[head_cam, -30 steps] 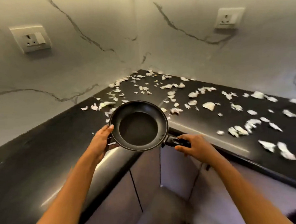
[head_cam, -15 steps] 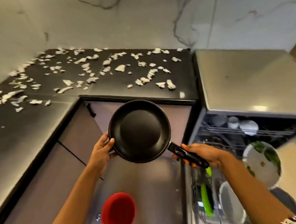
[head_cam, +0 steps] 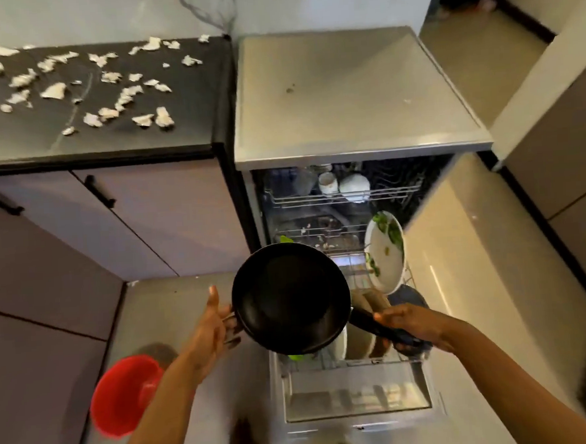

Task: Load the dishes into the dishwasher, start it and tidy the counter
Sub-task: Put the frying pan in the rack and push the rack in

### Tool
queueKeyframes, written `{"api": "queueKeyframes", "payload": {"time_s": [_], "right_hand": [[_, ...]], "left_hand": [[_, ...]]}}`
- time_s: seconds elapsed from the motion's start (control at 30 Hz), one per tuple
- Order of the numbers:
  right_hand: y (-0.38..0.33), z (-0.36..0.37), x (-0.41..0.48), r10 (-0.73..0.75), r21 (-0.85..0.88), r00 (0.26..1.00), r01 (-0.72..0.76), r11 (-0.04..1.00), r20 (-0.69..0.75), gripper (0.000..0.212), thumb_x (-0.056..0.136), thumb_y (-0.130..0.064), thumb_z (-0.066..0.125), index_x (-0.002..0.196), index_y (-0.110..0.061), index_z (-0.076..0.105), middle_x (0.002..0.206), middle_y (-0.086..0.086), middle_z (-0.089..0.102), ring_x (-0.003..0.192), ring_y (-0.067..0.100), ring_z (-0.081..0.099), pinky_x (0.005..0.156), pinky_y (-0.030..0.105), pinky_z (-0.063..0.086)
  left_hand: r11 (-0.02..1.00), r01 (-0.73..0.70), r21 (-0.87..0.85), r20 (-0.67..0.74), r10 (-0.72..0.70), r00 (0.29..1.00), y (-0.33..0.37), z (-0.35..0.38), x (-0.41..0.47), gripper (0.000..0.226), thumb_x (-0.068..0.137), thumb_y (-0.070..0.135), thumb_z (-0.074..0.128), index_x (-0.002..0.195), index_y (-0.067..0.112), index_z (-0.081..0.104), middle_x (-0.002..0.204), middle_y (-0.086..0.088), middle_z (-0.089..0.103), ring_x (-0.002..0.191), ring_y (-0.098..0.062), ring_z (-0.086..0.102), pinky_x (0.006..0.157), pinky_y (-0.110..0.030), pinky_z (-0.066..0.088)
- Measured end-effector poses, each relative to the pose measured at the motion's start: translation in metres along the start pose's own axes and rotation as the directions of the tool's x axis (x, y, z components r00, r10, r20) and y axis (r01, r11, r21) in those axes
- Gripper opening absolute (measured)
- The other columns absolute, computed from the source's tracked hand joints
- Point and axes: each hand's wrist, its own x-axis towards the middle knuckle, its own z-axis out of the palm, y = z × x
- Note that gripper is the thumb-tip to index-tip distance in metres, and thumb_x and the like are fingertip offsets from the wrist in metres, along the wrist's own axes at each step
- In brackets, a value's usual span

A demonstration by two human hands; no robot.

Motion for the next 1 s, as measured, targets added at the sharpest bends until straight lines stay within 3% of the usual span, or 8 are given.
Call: {"api": "queueKeyframes", "payload": {"time_s": [0.13, 0.23, 0.33, 0.43, 0.5, 0.67, 0.83, 1.0], "right_hand": [[0.013, -0.041, 0.005, -0.063, -0.15, 0.997, 0.057, 0.987, -0.034, 0.026, 0.096, -0.005, 0.045, 0.075, 0.003, 0.058, 0.06, 0.013, 0.051, 0.039, 0.003, 0.047, 0.043, 0.012, 0.039], [0.015, -0.068, 0.025, -0.093, -0.31, 0.994, 0.071, 0.948, -0.057, 0.015, 0.09, -0.025, 0.059, 0.086, -0.015, 0.068, 0.068, 0.004, 0.063, 0.054, 0.004, 0.053, 0.053, 0.014, 0.042], [0.014, -0.091, 0.053, -0.146, -0.457, 0.988, 0.111, 0.883, -0.042, 0.011, 0.089, -0.033, 0.06, 0.097, -0.034, 0.068, 0.07, -0.01, 0.064, 0.062, -0.003, 0.055, 0.064, 0.013, 0.042], [0.008, -0.11, 0.083, -0.169, -0.559, 0.984, 0.107, 0.823, -0.06, 0.027, 0.089, -0.034, 0.061, 0.114, -0.025, 0.067, 0.09, -0.006, 0.067, 0.085, 0.006, 0.057, 0.08, 0.023, 0.046], [0.0, -0.124, 0.103, -0.185, -0.633, 0.982, 0.119, 0.765, -0.038, 0.035, 0.087, -0.036, 0.062, 0.121, -0.027, 0.063, 0.103, -0.005, 0.066, 0.096, 0.012, 0.056, 0.087, 0.027, 0.047], [-0.019, -0.164, 0.164, -0.229, -0.768, 0.973, 0.135, 0.626, -0.015, 0.036, 0.084, -0.037, 0.065, 0.119, -0.026, 0.063, 0.104, -0.005, 0.065, 0.094, 0.013, 0.057, 0.073, 0.01, 0.035], [-0.02, -0.203, 0.233, -0.212, -0.854, 0.977, 0.108, 0.509, -0.003, 0.05, 0.085, -0.039, 0.064, 0.131, -0.023, 0.054, 0.129, -0.001, 0.056, 0.118, 0.017, 0.049, 0.089, 0.019, 0.03], [0.002, -0.233, 0.312, -0.309, -0.921, 0.951, 0.138, 0.365, 0.02, 0.046, 0.083, -0.029, 0.069, 0.126, -0.024, 0.056, 0.118, 0.0, 0.061, 0.11, 0.016, 0.053, 0.084, 0.02, 0.031]], "left_hand": [[0.988, 0.113, -0.109, 0.103, -0.102, 0.989, -0.009, 0.025, 0.019, 0.093, 0.07, 0.085, 0.024, 0.136, 0.024, 0.047, 0.137, -0.009, 0.052, 0.133, -0.031, 0.039, 0.113, -0.055, 0.018], [0.976, 0.169, -0.134, 0.132, -0.152, 0.98, -0.007, 0.035, 0.042, 0.089, 0.075, 0.08, 0.03, 0.14, 0.02, 0.042, 0.139, -0.008, 0.047, 0.136, -0.029, 0.034, 0.113, -0.054, 0.018], [0.974, 0.174, -0.142, 0.111, -0.159, 0.981, -0.004, 0.042, 0.072, 0.065, 0.081, 0.063, 0.043, 0.127, 0.019, 0.053, 0.129, -0.004, 0.054, 0.126, -0.021, 0.044, 0.112, -0.045, 0.022], [0.959, 0.151, -0.238, 0.074, -0.137, 0.988, 0.001, 0.046, 0.102, 0.036, 0.082, 0.037, 0.05, 0.107, 0.015, 0.062, 0.106, -0.007, 0.062, 0.098, -0.016, 0.055, 0.089, -0.033, 0.038], [0.946, 0.132, -0.295, 0.042, -0.125, 0.991, 0.0, 0.048, 0.123, 0.025, 0.09, 0.02, 0.043, 0.104, 0.012, 0.062, 0.094, -0.007, 0.068, 0.091, -0.017, 0.057, 0.085, -0.031, 0.041], [0.955, 0.081, -0.284, -0.083, -0.109, 0.991, -0.01, 0.065, 0.176, 0.027, 0.099, 0.013, 0.036, 0.11, 0.012, 0.061, 0.1, -0.007, 0.069, 0.094, -0.019, 0.06, 0.082, -0.031, 0.046], [0.991, 0.03, -0.132, -0.163, -0.051, 0.985, -0.021, 0.094, 0.241, 0.02, 0.096, 0.023, 0.049, 0.11, 0.011, 0.059, 0.101, -0.007, 0.063, 0.088, -0.015, 0.058, 0.071, -0.028, 0.046], [0.998, -0.044, -0.041, -0.184, 0.035, 0.982, -0.046, 0.12, 0.31, 0.019, 0.089, 0.014, 0.061, 0.107, 0.019, 0.059, 0.092, 0.002, 0.068, 0.078, -0.008, 0.066, 0.058, -0.016, 0.051]]}}
